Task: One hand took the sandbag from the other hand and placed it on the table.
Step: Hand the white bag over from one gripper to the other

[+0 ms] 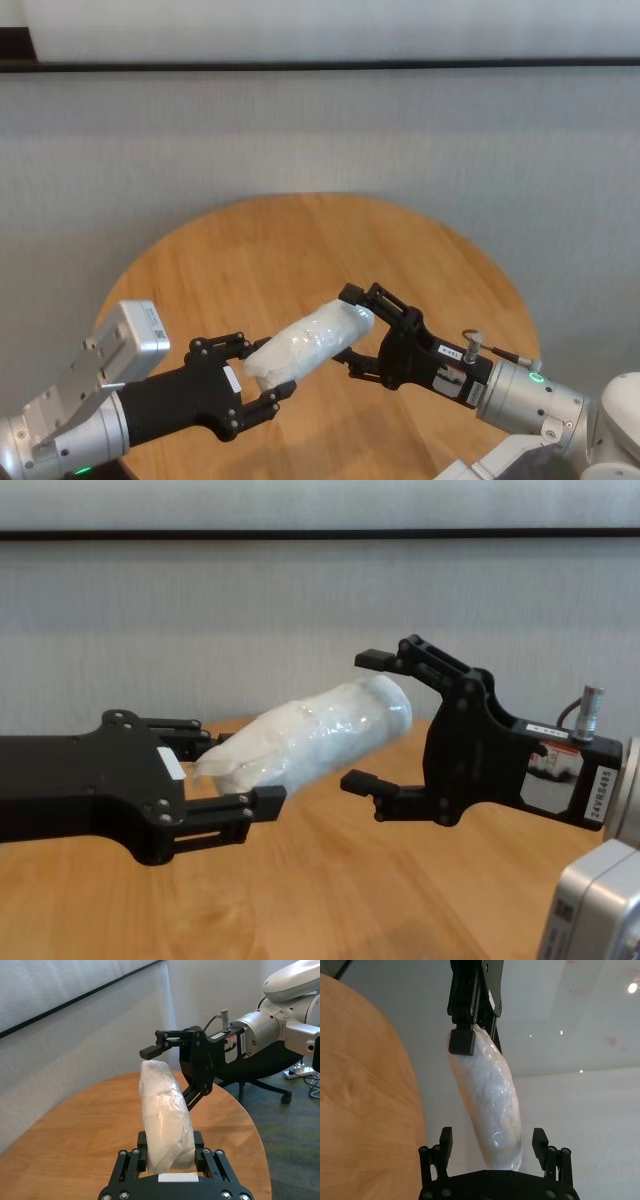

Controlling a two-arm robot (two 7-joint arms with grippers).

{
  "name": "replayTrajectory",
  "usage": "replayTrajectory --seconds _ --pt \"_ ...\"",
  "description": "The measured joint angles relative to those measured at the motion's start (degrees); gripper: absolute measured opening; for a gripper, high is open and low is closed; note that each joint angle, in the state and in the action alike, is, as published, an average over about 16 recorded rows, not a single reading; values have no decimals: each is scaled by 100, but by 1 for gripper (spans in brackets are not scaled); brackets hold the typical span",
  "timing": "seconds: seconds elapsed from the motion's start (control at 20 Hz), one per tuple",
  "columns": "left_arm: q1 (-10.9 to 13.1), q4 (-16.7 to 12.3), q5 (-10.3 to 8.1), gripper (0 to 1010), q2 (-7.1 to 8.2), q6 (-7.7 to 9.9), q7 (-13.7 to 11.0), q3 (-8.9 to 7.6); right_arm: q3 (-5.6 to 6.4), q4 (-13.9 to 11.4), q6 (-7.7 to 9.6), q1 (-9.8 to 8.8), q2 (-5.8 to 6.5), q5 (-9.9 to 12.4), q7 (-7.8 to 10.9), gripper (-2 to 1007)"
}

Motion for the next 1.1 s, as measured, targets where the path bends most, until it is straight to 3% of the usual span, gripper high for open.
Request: replayTrajectory --seconds 1.1 --pt "0 0 0 555 0 0 0 0 -223 14 270 63 4 123 -84 1005"
